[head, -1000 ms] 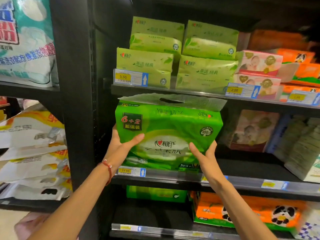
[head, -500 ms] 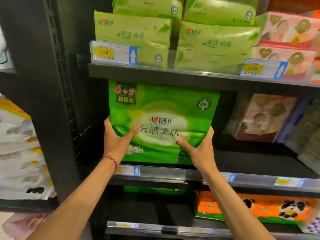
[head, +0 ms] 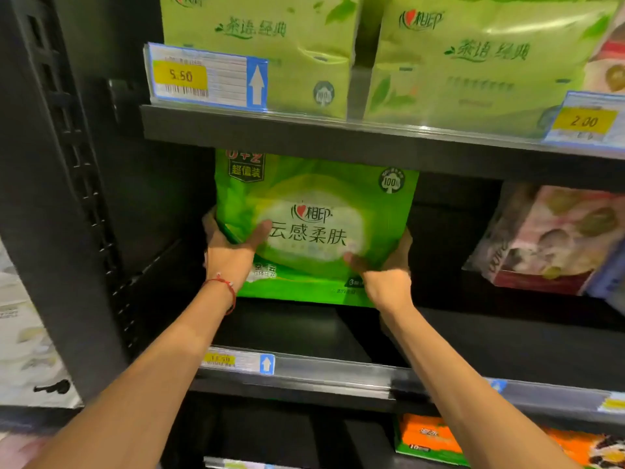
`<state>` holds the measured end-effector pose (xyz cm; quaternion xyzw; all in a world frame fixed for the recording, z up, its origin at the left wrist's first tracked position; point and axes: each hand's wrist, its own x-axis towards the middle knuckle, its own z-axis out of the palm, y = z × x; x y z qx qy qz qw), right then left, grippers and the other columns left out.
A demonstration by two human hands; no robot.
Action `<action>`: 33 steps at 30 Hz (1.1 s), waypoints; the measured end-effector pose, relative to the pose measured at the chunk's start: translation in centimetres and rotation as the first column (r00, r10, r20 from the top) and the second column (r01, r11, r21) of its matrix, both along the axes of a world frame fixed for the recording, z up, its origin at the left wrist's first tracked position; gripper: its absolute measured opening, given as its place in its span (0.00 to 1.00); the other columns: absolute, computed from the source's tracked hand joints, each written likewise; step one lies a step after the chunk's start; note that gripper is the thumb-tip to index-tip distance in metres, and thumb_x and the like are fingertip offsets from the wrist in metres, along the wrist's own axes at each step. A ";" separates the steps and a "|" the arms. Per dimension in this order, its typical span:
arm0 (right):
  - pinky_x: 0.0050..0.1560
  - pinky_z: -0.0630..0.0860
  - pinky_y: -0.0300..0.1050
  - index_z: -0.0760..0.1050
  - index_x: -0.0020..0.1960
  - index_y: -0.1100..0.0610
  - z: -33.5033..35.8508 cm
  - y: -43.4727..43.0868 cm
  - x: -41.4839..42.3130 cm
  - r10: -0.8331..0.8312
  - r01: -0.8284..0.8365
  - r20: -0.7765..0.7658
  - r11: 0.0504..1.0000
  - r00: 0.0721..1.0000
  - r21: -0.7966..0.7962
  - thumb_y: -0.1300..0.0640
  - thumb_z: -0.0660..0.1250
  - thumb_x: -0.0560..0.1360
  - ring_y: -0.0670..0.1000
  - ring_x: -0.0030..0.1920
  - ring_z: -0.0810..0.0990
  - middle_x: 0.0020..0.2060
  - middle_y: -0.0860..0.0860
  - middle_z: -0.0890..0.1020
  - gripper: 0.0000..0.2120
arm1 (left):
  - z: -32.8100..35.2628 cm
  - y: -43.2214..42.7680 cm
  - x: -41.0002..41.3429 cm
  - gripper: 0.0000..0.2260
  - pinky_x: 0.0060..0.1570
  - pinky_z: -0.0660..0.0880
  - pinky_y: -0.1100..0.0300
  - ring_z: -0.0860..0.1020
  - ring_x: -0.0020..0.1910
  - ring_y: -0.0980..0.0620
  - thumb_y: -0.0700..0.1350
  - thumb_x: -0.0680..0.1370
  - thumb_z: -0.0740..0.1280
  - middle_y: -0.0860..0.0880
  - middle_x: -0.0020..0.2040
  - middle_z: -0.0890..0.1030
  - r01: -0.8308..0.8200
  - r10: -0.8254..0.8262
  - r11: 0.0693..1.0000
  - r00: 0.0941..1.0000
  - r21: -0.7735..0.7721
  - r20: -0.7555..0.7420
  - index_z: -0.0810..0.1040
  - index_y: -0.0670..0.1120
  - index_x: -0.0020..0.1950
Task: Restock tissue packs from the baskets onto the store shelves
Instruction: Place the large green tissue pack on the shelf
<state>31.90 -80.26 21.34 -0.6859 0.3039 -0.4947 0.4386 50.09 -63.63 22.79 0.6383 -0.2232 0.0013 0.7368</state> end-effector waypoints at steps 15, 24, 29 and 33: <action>0.64 0.75 0.40 0.60 0.81 0.55 -0.5 -1.7 1.4 0.015 -0.015 0.010 1.000 1.000 0.001 0.57 0.85 0.68 0.52 0.66 0.79 0.67 0.49 0.79 0.50 | -0.6 -2.7 -2.4 0.48 0.72 0.60 0.38 0.64 0.74 0.38 0.68 0.64 0.78 0.43 0.72 0.71 -0.339 0.360 0.929 0.922 0.149 -0.145 0.66 0.49 0.77; 0.65 0.79 0.40 0.64 0.79 0.48 0.1 -0.2 0.9 0.093 -0.129 0.177 0.971 0.980 0.201 0.41 0.82 0.70 0.48 0.66 0.81 0.68 0.48 0.81 0.44 | -0.6 -2.2 -3.5 0.54 0.70 0.62 0.38 0.59 0.77 0.40 0.70 0.64 0.76 0.42 0.75 0.65 -0.313 0.381 0.905 0.898 0.289 -0.220 0.59 0.44 0.80; 0.75 0.71 0.58 0.63 0.81 0.50 0.3 0.3 1.9 -0.037 -0.009 0.121 0.933 0.992 0.360 0.17 0.69 0.54 0.57 0.71 0.76 0.72 0.52 0.77 0.64 | -0.4 -2.4 -3.4 0.53 0.69 0.64 0.43 0.57 0.77 0.43 0.70 0.66 0.75 0.43 0.76 0.65 -0.287 0.338 0.931 0.912 0.226 -0.233 0.57 0.45 0.81; 0.74 0.72 0.61 0.64 0.78 0.50 0.5 -0.5 2.3 -0.005 -0.011 0.043 0.931 0.999 0.365 0.15 0.68 0.51 0.60 0.70 0.77 0.72 0.53 0.76 0.64 | -0.3 -2.9 -2.5 0.53 0.68 0.65 0.40 0.59 0.76 0.40 0.72 0.66 0.73 0.41 0.76 0.64 -0.287 0.341 0.931 0.905 0.227 -0.255 0.57 0.44 0.80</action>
